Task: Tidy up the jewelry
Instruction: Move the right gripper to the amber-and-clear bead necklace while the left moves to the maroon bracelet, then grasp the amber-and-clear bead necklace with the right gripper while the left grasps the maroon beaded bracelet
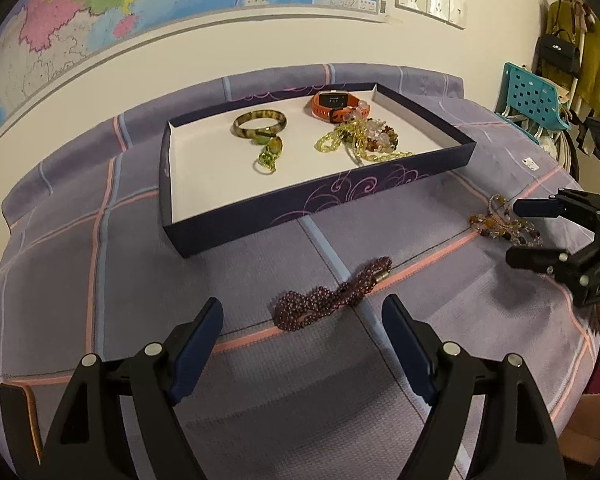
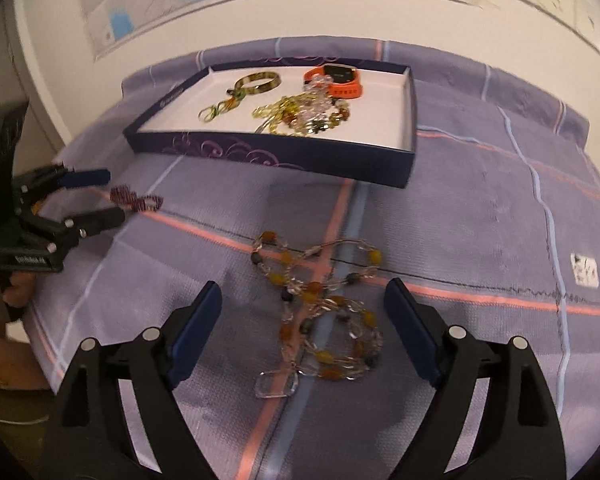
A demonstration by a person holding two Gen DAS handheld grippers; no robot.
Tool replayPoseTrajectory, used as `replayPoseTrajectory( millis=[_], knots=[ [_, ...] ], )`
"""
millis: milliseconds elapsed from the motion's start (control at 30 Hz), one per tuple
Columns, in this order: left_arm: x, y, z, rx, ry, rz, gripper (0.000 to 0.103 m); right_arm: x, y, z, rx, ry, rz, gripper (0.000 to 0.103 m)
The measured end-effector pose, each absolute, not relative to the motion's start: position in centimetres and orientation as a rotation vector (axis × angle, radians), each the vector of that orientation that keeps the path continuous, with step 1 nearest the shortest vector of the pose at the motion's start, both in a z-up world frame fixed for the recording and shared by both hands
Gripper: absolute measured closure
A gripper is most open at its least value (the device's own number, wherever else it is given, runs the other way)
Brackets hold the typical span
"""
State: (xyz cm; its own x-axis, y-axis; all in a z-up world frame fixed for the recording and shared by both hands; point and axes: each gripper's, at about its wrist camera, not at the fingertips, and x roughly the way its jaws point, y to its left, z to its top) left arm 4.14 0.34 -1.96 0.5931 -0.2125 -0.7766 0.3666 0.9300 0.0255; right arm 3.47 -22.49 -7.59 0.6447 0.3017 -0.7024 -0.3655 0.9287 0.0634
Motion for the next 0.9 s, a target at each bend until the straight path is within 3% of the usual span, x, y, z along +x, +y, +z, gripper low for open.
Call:
replayPoseTrajectory(
  millis=[133,300,633,700,733,833,900],
  knots=[
    [4.3,0.4,-2.0,0.180,0.882,-0.337,0.024,3.3,-21.5,-7.9,-0.151,0.769,0.363,0.022],
    [4.5,0.2,-2.2,0.188,0.890,-0.345,0.024,3.2,-21.3,-7.7,-0.160,0.759,0.384,0.041],
    [5.0,-0.4,-2.6,0.205,0.908,-0.345,0.025,3.4,-21.4,-7.4,-0.142,0.749,0.391,0.068],
    [5.2,-0.6,-2.6,0.204,0.909,-0.338,0.025,3.4,-21.6,-7.3,-0.127,0.750,0.398,0.080],
    [5.3,-0.7,-2.6,0.205,0.909,-0.333,0.025,3.5,-21.6,-7.3,-0.117,0.751,0.403,0.082],
    [5.5,-1.1,-2.5,0.209,0.903,-0.328,0.033,3.6,-21.7,-7.3,-0.098,0.750,0.409,0.085],
    [5.4,-1.4,-2.4,0.212,0.894,-0.332,0.046,3.6,-21.8,-7.3,-0.067,0.752,0.425,0.085]
  ],
)
